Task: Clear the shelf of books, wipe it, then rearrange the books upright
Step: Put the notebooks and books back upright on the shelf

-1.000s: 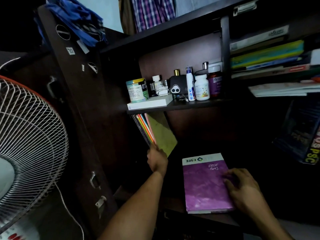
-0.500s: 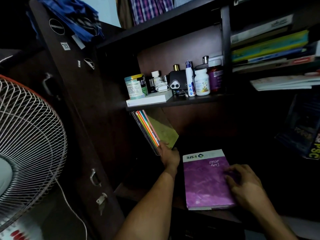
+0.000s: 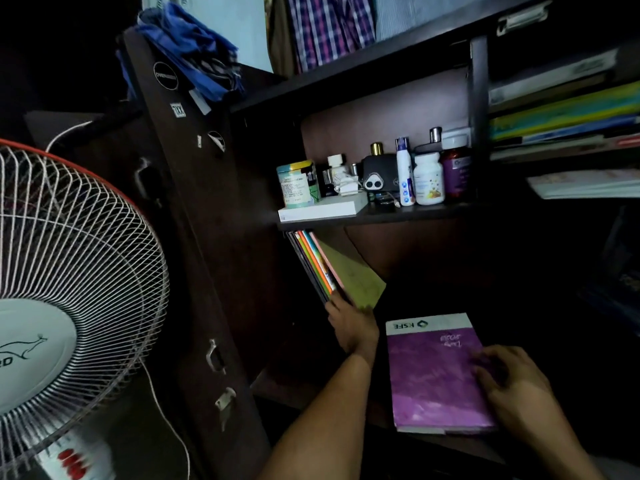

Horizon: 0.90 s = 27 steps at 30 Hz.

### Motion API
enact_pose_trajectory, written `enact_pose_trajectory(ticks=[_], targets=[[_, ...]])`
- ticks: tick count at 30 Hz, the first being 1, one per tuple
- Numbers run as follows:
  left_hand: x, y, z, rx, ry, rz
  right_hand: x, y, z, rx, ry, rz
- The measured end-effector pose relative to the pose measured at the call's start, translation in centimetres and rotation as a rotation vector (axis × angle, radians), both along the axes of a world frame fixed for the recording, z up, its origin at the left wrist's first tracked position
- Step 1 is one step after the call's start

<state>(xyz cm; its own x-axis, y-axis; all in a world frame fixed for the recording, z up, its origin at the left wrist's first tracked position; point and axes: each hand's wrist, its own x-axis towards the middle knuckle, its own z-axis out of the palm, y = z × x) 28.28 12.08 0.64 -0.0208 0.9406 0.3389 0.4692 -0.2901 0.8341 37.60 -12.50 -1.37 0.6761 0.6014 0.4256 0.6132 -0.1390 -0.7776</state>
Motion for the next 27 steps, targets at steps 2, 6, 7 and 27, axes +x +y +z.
enact_pose_trajectory(ticks=[2,6,7,27], targets=[[0.5,0.6,0.2,-0.013,-0.006,0.058,0.2,0.2,-0.1,0.004,-0.014,-0.007],[1.4,1.4,0.5,0.0,-0.066,0.113,0.4,0.4,-0.3,0.018,-0.009,0.003],[1.6,1.4,0.4,0.018,-0.08,0.106,0.5,0.4,-0.4,0.023,-0.009,0.007],[-3.5,1.1,1.3,-0.137,-0.253,-0.092,0.6,0.3,-0.2,0.074,0.059,0.032]])
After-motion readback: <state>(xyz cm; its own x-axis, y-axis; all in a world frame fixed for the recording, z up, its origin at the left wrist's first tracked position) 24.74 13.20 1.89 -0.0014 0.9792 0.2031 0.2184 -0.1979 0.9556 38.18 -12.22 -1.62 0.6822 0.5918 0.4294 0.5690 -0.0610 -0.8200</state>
